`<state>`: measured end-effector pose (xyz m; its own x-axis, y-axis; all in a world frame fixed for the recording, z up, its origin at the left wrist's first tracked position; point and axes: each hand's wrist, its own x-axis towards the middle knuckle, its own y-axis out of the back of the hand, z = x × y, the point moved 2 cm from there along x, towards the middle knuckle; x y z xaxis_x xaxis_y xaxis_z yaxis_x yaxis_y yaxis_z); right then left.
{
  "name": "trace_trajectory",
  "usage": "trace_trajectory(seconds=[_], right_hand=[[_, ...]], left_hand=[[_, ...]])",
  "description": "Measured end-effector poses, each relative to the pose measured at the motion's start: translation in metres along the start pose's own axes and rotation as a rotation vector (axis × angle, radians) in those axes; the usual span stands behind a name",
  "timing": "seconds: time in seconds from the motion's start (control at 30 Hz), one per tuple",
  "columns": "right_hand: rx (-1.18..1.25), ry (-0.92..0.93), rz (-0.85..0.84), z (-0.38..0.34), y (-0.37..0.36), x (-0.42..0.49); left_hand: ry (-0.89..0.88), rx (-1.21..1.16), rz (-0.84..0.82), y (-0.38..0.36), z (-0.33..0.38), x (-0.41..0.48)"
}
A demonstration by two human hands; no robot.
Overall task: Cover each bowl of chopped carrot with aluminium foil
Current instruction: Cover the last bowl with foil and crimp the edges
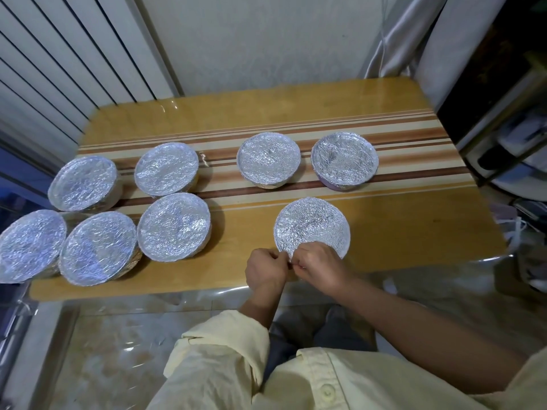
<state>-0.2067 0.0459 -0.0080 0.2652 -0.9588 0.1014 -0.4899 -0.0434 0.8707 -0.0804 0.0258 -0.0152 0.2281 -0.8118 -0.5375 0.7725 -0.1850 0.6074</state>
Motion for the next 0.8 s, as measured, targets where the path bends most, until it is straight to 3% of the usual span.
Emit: trace_trajectory(seconds=[0.37,0.8], right_hand=[[-0.099,-0.021,-0.013,0.002,0.006,-0.003],[-0.053,-0.022,-0.011,0.006,0.002,-0.001]], left_hand=[[0.003,-0.037,0.013,0.002,-0.003,0.004],[0.055,-0.172,0.0,-0.006,-0.004,-0.009]])
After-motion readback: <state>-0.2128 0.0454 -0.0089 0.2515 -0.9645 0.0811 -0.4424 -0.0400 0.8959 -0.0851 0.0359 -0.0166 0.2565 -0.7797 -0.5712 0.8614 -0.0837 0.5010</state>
